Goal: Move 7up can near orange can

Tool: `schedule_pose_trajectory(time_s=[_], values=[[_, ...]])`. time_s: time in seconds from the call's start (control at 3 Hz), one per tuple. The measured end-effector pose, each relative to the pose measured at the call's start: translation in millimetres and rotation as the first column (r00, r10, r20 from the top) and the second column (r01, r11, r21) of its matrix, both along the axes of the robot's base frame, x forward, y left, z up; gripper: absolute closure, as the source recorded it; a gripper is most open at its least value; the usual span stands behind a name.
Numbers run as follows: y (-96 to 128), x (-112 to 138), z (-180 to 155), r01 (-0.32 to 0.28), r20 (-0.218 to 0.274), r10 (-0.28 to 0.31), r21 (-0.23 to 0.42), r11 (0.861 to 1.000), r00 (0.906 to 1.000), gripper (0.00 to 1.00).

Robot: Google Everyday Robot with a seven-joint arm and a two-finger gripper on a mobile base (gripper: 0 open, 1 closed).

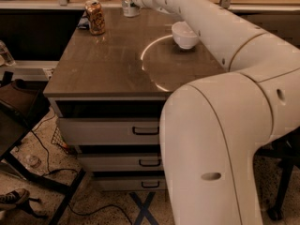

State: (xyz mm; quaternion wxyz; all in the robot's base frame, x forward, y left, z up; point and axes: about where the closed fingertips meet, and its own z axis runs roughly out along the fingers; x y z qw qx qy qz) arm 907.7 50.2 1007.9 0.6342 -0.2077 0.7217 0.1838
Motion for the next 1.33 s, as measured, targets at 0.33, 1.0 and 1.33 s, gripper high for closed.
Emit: schedule_pose_trajectory(time_s=[0.33, 1.0, 1.33], values=[[-5, 2, -35, 0.035, -0.036, -0.034, 0.015, 0.999, 0.9988, 1.0], [10, 22, -86, 0.061, -0.037, -0.058, 0.064, 0.996, 0.9976, 1.0], [12, 26, -94, 0.077, -0.052, -0.074, 0.059, 0.995, 0.9959, 0.74]])
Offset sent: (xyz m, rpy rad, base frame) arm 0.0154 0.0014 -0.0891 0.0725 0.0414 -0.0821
